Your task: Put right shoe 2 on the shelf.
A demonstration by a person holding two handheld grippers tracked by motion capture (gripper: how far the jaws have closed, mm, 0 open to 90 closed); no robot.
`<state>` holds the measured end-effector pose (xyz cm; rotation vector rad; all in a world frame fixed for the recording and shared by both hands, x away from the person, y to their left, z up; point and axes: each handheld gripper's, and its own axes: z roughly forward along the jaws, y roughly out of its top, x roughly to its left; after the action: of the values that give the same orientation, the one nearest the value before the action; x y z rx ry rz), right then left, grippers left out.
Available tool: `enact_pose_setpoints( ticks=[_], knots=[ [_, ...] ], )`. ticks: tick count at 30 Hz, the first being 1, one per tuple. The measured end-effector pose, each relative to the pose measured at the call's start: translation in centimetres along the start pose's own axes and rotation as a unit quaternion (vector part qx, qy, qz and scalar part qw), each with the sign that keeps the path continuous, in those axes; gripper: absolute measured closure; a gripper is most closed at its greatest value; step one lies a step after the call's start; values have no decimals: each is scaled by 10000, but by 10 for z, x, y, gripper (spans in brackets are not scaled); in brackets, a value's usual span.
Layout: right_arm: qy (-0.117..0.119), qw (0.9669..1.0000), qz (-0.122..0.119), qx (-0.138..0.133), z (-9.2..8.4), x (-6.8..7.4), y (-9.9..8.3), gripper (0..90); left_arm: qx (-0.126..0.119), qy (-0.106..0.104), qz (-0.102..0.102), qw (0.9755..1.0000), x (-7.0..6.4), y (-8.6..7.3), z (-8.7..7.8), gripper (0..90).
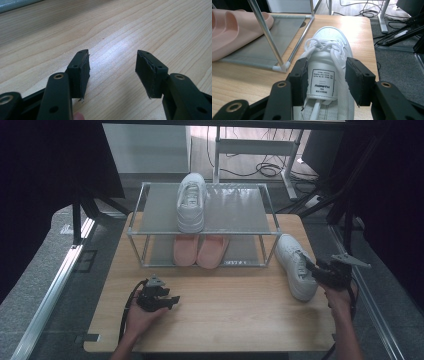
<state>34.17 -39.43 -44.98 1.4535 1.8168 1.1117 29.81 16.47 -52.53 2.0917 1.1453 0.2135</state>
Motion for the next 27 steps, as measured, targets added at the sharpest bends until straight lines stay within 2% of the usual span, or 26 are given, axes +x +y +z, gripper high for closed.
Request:
enact_pose_setpoints(
  ticks=[11,20,27],
  knots=[
    [-34,9999,-15,161,10,-2,-1,526,17,-4,-12,10000,-1,0,1,455],
    [-157,9994,96,281,22,-12,1,529,19,-2,-29,10000,-1,0,1,455],
    [-210,9985,25,505,39,-15,6,537,28,10,-23,10000,0,0,1,455]
  ],
)
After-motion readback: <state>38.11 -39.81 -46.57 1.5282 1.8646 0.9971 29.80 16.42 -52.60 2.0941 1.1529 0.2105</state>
